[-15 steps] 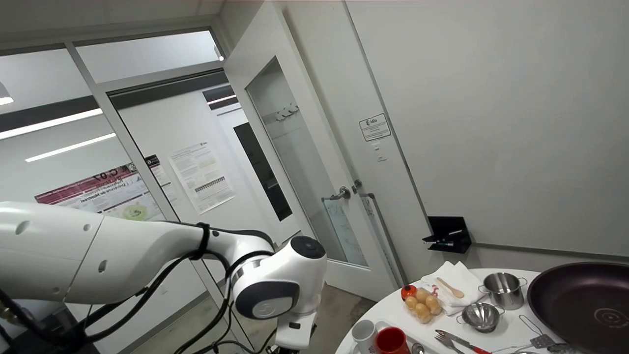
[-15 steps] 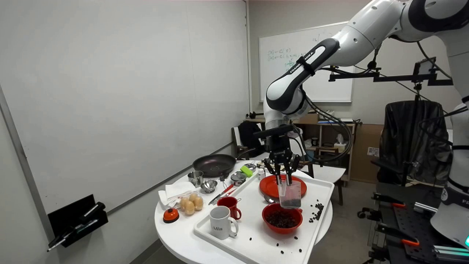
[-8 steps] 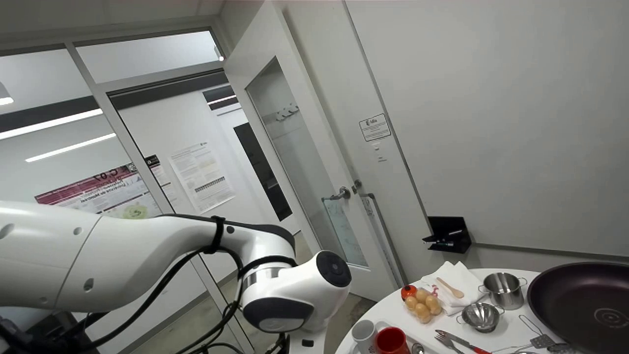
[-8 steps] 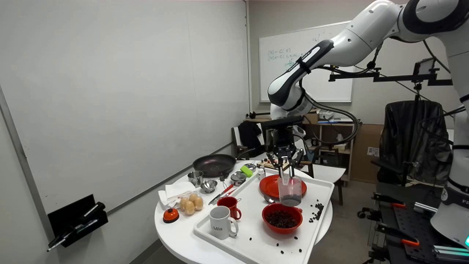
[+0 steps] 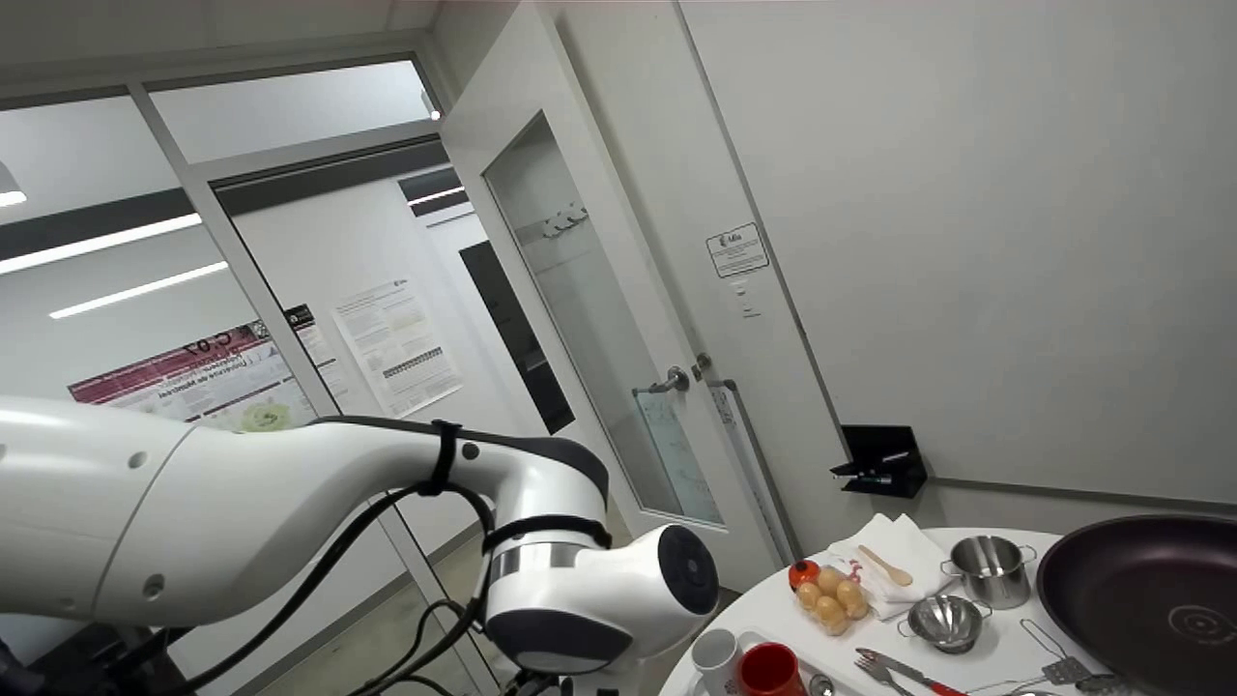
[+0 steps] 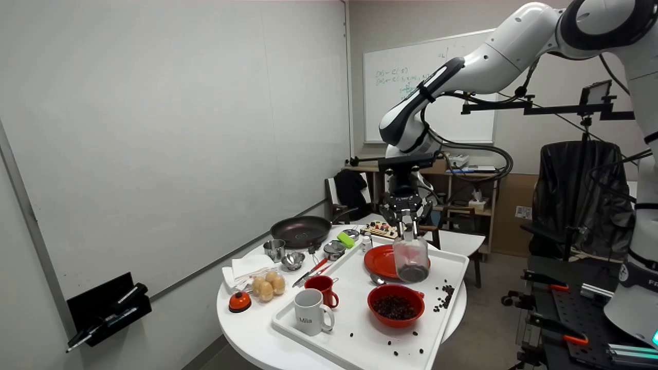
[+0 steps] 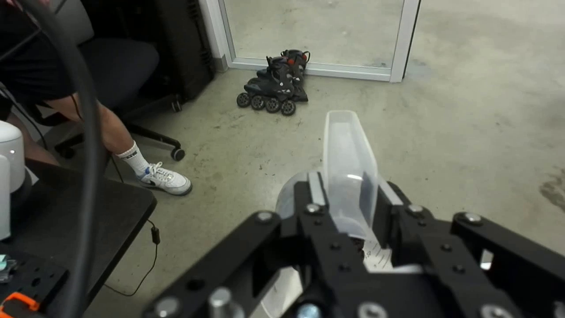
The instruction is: Pour a portion of the contents in the clear jar into the red bowl
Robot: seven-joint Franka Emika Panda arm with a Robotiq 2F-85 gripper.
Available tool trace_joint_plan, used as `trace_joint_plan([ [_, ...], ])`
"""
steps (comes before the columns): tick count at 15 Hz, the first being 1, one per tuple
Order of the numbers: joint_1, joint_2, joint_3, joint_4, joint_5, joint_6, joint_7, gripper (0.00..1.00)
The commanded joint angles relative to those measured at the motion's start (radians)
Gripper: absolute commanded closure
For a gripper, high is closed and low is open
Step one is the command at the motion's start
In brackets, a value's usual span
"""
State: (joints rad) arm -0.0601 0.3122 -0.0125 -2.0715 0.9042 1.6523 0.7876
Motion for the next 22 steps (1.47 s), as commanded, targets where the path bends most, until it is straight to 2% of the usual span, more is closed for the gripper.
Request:
trace_joint_plan([
  [1, 0.001, 0.004, -0.022, 0.003, 0.055, -0.072, -0.03, 0.91],
  [15, 0.01, 0.006, -0.056, 0.005, 0.057, -0.164, 0.081, 0.91],
  [19, 0.015, 0.003, -0.061, 0.003, 0.046, -0.152, 0.095, 0.91],
  [21, 0.033, -0.008, -0.072, -0.004, -0.001, -0.079, 0.118, 0.91],
  [22, 0.028, 0.171, -0.067, 0.197, 0.004, -0.069, 0.138, 0.91],
])
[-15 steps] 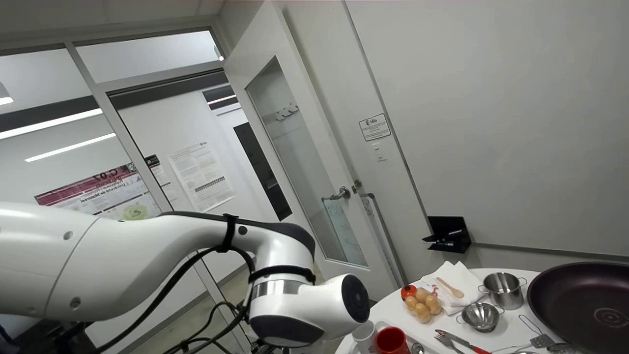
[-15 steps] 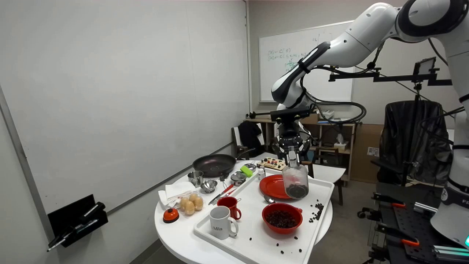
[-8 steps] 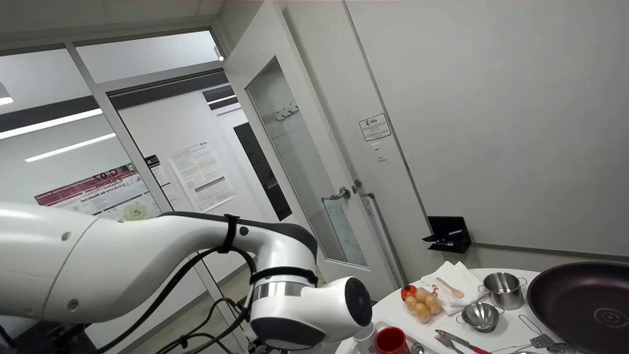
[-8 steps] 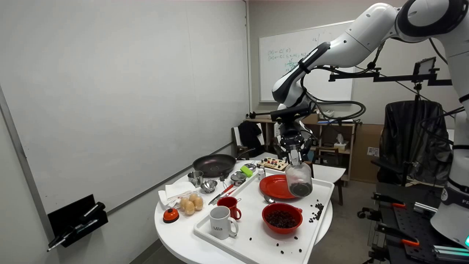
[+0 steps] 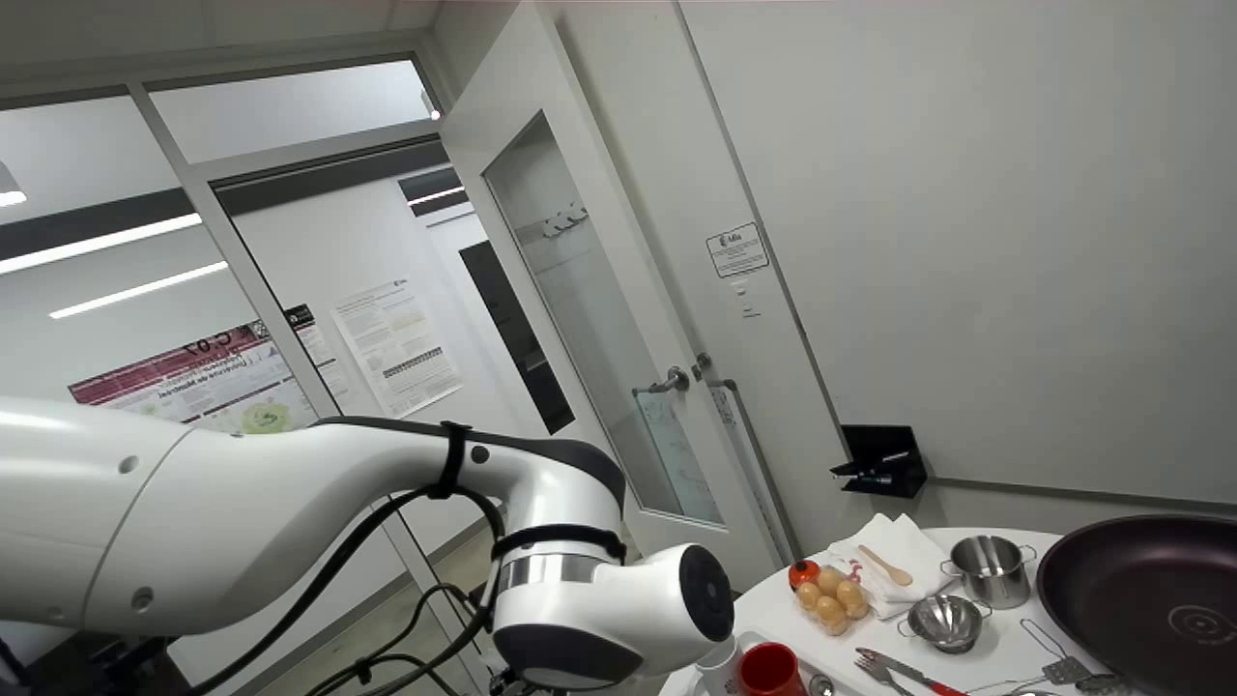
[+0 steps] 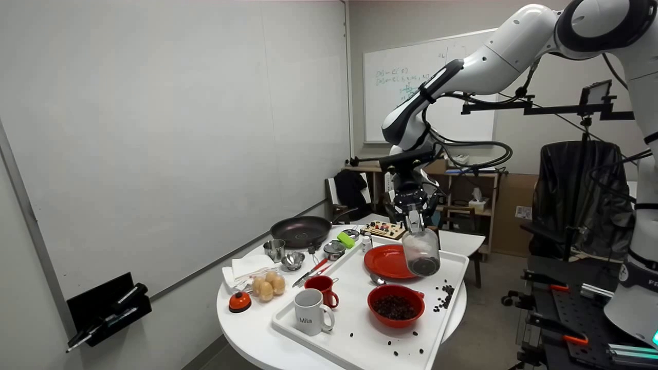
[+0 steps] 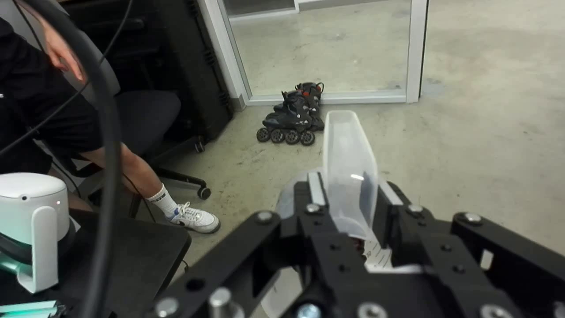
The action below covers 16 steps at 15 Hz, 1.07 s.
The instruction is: Pour a portion of the contents in the clear jar into the red bowl
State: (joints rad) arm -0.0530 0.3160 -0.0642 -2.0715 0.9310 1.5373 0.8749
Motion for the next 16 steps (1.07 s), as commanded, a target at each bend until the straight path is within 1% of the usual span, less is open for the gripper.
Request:
trace_joint_plan([
  [1, 0.032, 0.176, -0.02, 0.218, -0.067, 0.099, 0.058, 0.91],
  [3, 0.039, 0.248, -0.02, 0.316, -0.11, 0.149, 0.093, 0.91],
  [4, 0.035, 0.29, -0.017, 0.374, -0.121, 0.146, 0.11, 0.91],
  [7, 0.016, 0.392, -0.006, 0.517, -0.125, 0.1, 0.154, 0.91],
  [9, -0.01, 0.441, 0.005, 0.589, -0.1, 0.046, 0.174, 0.91],
  [12, -0.049, 0.475, 0.015, 0.636, -0.049, -0.036, 0.192, 0.91],
  [16, -0.075, 0.487, 0.012, 0.634, 0.004, -0.092, 0.177, 0.91],
])
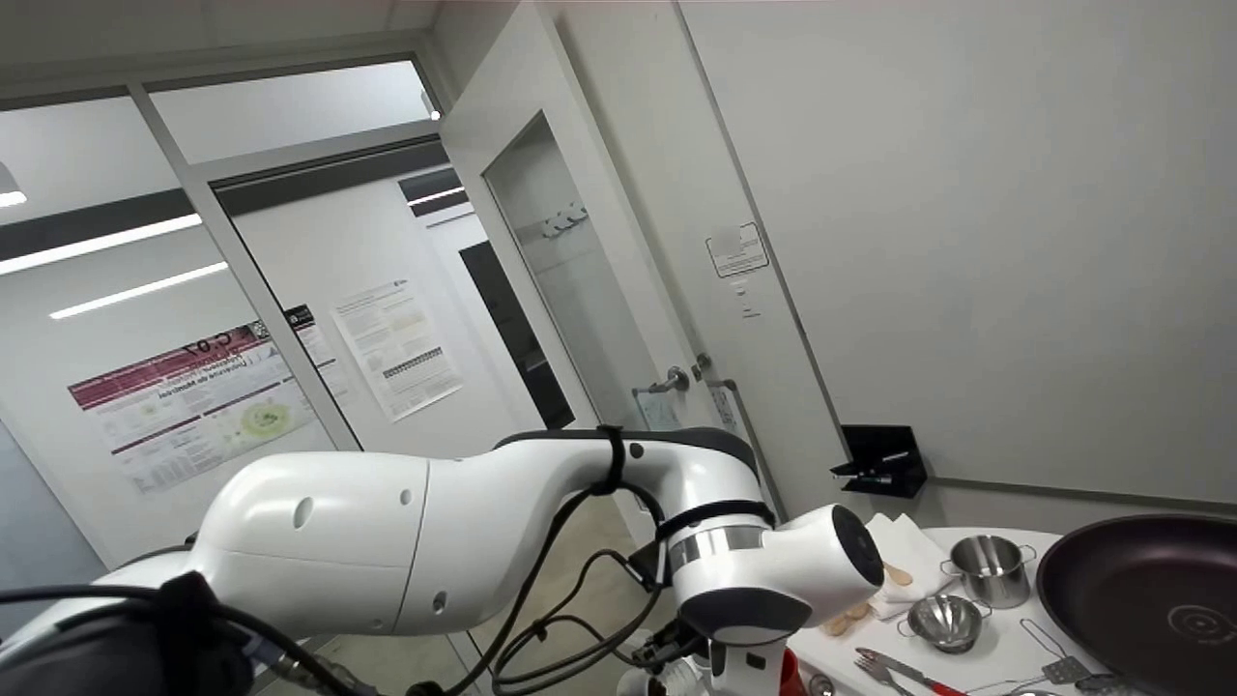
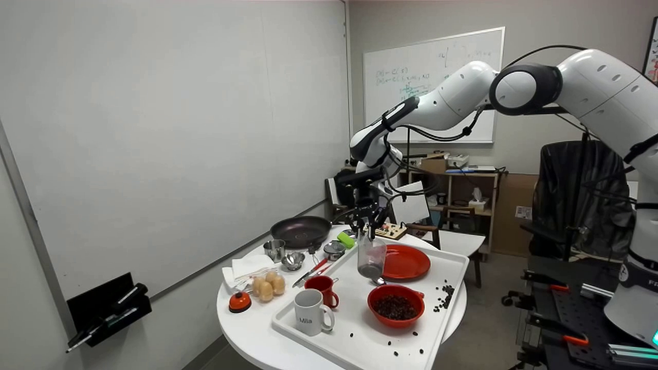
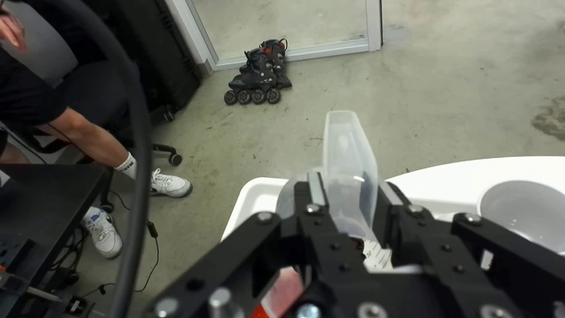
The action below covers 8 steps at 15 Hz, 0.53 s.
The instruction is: Pour a portion of the contents in the clear jar into the red bowl
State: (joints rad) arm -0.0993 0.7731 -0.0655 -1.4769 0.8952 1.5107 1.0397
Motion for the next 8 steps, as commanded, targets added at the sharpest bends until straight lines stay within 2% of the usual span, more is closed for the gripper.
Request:
trace_joint_plan([
  [1, -0.033, 0.028, 0.015, 0.034, 0.051, -0.084, 0.009, 0.91],
  [8, -0.034, 0.015, 0.018, 0.015, 0.093, -0.249, -0.017, 0.91],
])
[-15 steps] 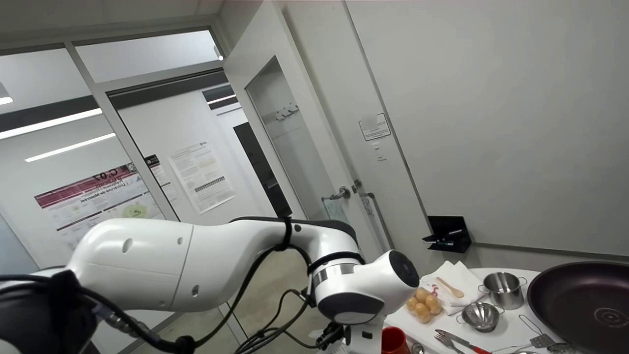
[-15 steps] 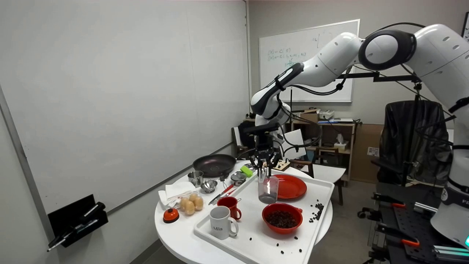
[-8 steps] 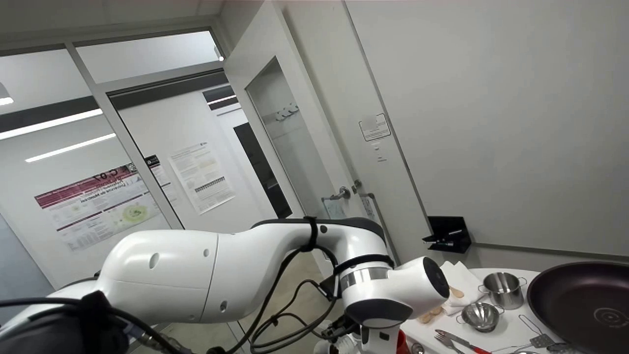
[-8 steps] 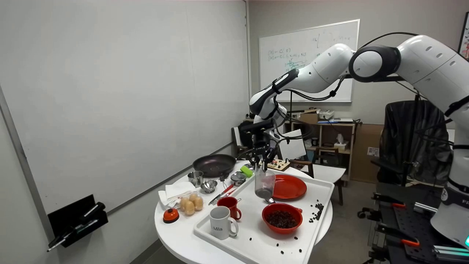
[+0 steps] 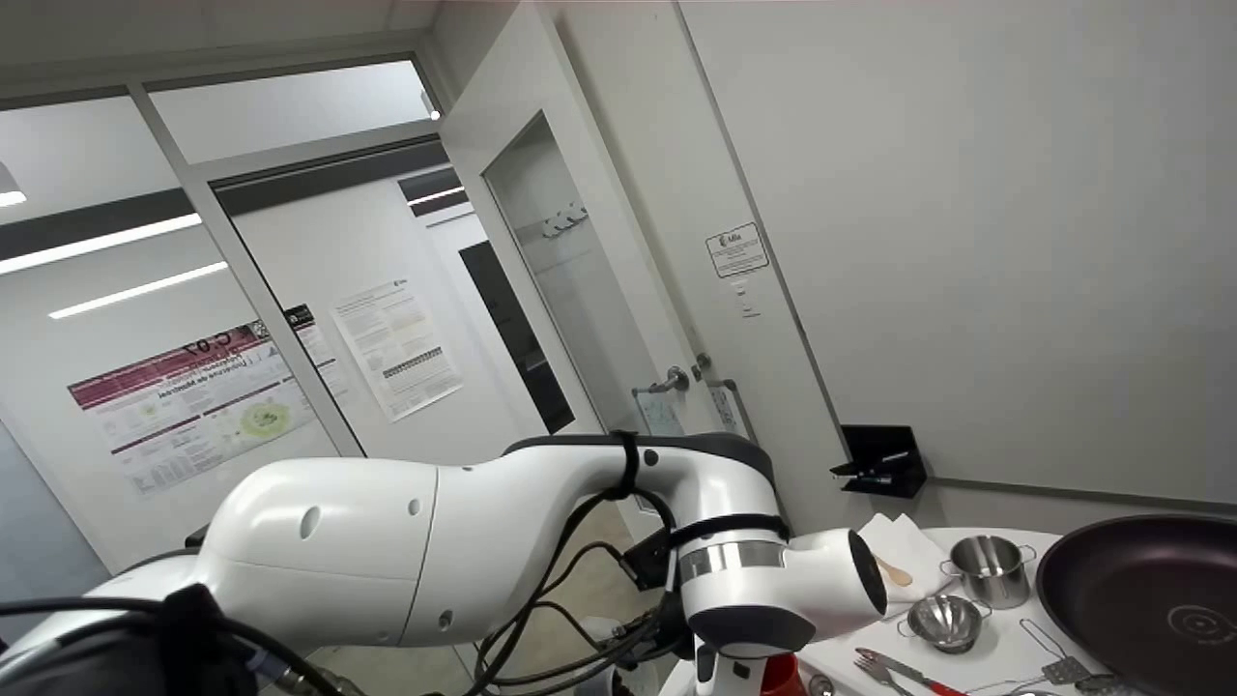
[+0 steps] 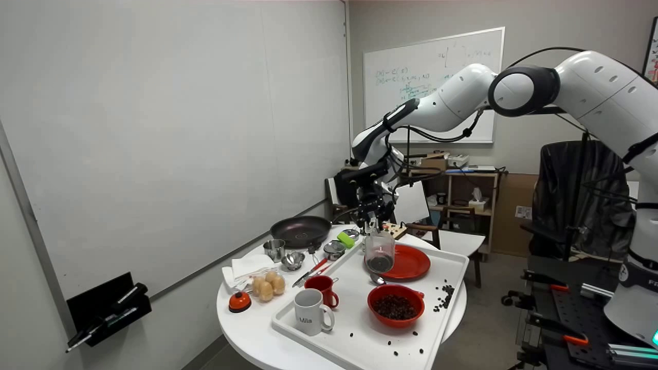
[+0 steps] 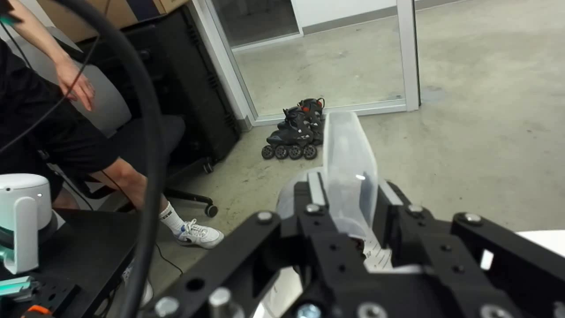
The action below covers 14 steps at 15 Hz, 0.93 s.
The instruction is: Pour a portion of the contents in the clear jar into the red bowl
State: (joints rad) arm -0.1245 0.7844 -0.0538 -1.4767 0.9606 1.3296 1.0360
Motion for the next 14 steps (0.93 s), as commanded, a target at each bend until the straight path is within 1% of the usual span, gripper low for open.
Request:
trace_joint_plan([
  [1, -0.008, 0.004, 0.005, 0.016, 0.032, -0.081, -0.016, 0.91],
  [4, -0.01, 0.008, 0.006, 0.018, 0.058, -0.116, -0.032, 0.91],
  [7, -0.016, 0.01, 0.01, 0.014, 0.115, -0.144, -0.039, 0.91],
  [14, -0.013, 0.011, 0.003, 0.007, 0.203, -0.172, -0.041, 0.91],
])
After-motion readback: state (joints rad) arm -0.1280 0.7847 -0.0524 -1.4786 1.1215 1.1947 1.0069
